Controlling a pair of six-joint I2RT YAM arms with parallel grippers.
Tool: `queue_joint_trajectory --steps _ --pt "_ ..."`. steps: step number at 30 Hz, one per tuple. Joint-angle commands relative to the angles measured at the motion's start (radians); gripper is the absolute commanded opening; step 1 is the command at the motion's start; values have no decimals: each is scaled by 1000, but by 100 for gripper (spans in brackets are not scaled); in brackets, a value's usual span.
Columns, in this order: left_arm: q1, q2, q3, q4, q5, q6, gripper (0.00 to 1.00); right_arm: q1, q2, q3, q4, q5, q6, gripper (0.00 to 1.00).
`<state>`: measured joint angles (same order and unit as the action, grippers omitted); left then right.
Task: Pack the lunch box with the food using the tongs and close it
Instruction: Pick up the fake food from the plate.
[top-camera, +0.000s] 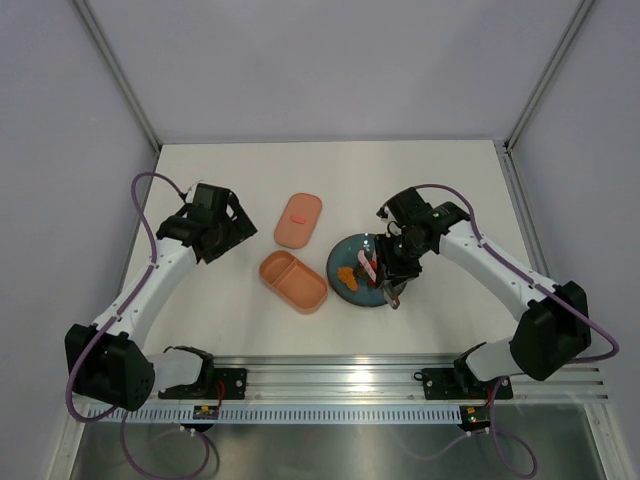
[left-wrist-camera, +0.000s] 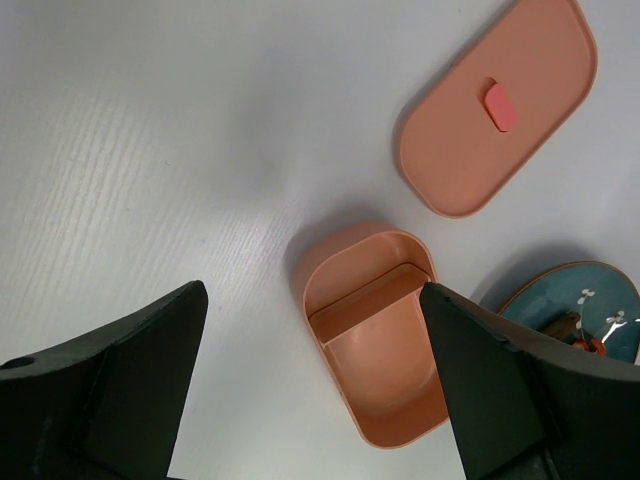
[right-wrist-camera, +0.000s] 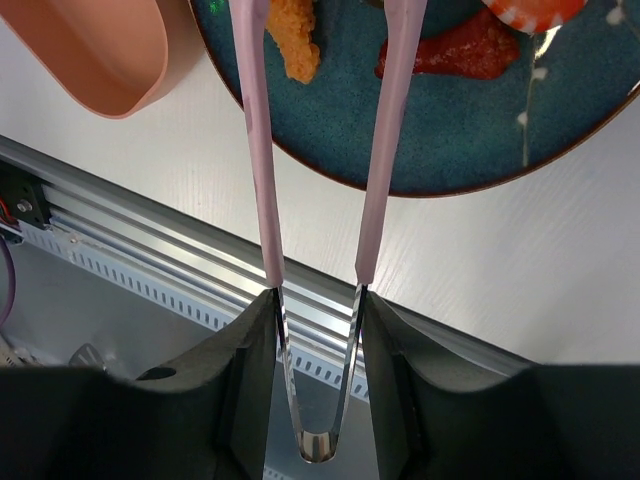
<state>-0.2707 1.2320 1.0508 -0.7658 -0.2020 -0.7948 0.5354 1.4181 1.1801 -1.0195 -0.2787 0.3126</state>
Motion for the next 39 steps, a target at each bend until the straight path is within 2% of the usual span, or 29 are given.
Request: queue_joint_trajectory --steps 1,15,39 --pt "2 0 18 54 27 20 92 21 24 55 -13 -14 -20 44" --pt "4 6 0 59 26 17 92 67 182 139 -22 -13 -81 43" --pt "4 -6 -41 86 32 -3 91 112 251 156 -10 -39 -104 47"
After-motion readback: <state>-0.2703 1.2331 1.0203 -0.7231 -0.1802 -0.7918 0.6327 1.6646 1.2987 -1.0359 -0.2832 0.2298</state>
